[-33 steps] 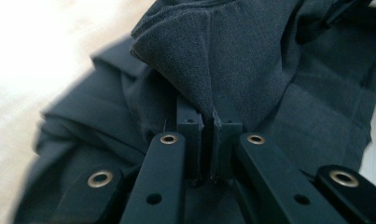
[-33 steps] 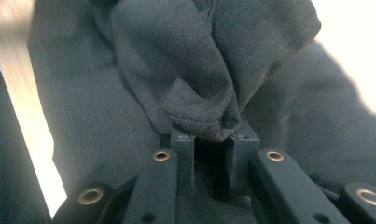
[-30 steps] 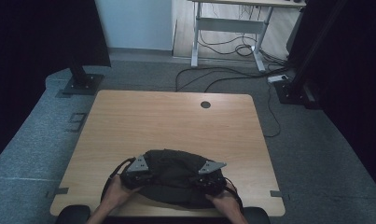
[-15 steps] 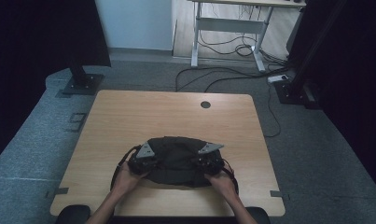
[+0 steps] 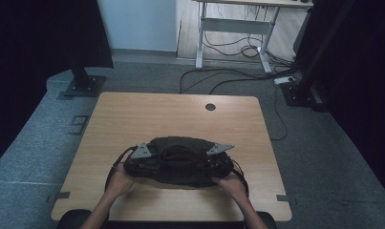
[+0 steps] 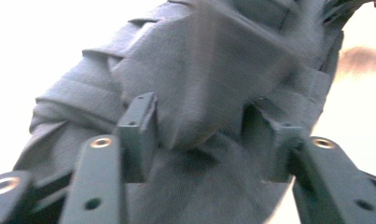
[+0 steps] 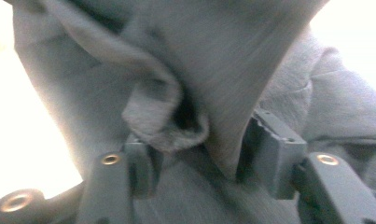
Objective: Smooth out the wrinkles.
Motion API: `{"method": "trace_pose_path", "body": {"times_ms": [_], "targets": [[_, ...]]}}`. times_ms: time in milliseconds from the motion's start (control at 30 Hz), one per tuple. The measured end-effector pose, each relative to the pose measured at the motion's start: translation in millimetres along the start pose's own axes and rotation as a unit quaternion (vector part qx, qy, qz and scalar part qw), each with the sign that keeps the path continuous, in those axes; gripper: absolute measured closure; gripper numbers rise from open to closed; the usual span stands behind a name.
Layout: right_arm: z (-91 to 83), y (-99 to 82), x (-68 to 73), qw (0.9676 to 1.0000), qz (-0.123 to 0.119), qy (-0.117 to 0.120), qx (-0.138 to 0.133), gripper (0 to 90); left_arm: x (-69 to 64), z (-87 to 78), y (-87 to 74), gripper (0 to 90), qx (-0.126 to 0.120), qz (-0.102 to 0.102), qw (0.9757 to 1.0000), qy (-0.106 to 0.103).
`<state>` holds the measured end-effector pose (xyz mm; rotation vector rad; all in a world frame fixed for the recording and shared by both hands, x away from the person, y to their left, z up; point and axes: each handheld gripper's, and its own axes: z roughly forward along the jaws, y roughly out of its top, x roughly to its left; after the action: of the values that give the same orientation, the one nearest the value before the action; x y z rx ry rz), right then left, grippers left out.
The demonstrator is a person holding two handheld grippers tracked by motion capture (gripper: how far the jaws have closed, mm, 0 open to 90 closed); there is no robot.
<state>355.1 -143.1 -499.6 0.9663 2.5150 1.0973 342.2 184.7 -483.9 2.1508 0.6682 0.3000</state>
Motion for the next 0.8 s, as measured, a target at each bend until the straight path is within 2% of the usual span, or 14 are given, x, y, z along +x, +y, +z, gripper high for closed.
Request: {"method": "trace_pose_path", "body": {"times_ms": [67, 133, 267, 333, 400, 533, 600, 667, 733, 800], "targets": [[-11.8, -1.0, 2.3, 0.9999, -0.009, -0.002, 0.006, 39.0, 1.6, -12.8, 0.2, 38.3, -0.005, 0.007, 0.9999, -0.012], [-24.7, -4.5, 2.8, 0.9999, -0.013, 0.001, 0.01, 38.3, 3.8, -23.4, 0.8, 34.5, -0.007, 0.014, 0.9999, -0.002], [-52.4, -13.6, -3.5, 0.9999, -0.008, -0.004, 0.007, 37.0, 13.2, -33.8, 4.4, 30.5, -0.018, -0.003, 0.9998, 0.01], [-61.9, -15.7, -9.2, 0.9998, 0.007, -0.017, -0.003, 35.6, 17.5, -33.4, 9.4, 28.9, -0.025, -0.016, 0.9994, 0.016], [-64.0, -15.1, -15.0, 0.9993, 0.028, -0.02, -0.014, 32.5, 19.3, -27.9, 16.2, 27.6, -0.032, -0.035, 0.9987, 0.017], [-52.3, -7.5, -13.8, 0.9982, 0.048, -0.024, -0.025, 24.6, 12.3, -6.0, 30.5, 23.1, -0.031, -0.052, 0.9981, 0.013], [-40.9, -3.6, -8.5, 0.9983, 0.05, -0.023, -0.02, 20.2, 5.1, 7.9, 34.0, 21.1, -0.018, -0.054, 0.9984, 0.004], [-28.8, -2.2, -2.1, 0.9983, 0.049, -0.026, -0.014, 17.3, -4.9, 21.4, 31.9, 19.4, 0.016, -0.042, 0.999, 0.0], [-18.0, -4.5, 3.1, 0.9984, 0.047, -0.032, -0.004, 14.6, -14.3, 31.5, 24.5, 18.3, 0.057, -0.021, 0.998, 0.013], [-8.9, -9.6, 6.8, 0.998, 0.046, -0.043, 0.01, 14.0, -21.2, 38.0, 13.7, 16.6, 0.09, -0.01, 0.9955, 0.028]]}}
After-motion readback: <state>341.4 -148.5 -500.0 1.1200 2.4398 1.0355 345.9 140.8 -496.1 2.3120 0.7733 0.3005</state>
